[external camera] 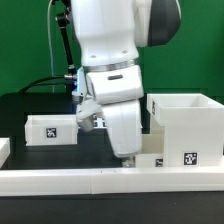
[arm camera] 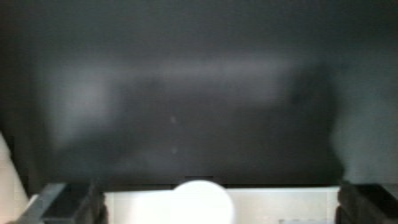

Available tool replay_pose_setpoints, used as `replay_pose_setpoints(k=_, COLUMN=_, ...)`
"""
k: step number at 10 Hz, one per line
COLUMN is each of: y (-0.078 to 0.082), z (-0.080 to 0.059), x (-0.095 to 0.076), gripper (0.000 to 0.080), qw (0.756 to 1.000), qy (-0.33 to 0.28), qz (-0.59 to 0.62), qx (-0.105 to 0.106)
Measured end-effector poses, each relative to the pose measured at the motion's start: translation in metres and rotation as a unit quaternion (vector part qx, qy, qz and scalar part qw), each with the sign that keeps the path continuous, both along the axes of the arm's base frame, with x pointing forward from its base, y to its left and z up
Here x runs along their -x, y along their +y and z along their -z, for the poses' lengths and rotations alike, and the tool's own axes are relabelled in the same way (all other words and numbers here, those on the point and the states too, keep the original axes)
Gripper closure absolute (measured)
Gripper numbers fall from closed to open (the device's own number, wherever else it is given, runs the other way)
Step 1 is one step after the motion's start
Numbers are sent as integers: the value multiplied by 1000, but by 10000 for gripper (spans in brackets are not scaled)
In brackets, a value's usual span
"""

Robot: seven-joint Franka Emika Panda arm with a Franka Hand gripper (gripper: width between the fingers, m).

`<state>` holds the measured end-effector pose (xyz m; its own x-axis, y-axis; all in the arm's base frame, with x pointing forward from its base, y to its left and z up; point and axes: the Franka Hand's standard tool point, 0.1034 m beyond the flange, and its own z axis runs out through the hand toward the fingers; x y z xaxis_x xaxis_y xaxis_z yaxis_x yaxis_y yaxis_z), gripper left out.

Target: Assemble drawer

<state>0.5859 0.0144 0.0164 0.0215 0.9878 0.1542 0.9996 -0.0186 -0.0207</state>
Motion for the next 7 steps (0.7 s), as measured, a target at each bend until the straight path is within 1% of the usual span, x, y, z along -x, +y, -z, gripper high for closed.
replay_pose_setpoints(k=1, y=1, z=-1, x=-1, gripper=150, qw=1000, qy=1, qz=0, qx=9)
replay_pose_setpoints(k=2, y=1, z=-1, x=-2, gripper=150, qw=1000, qy=2, qz=1, qx=13)
replay_pose_setpoints(k=7, y=0, z=0, x=-2, gripper=150, qw=1000, qy=1, qz=4, qx=15)
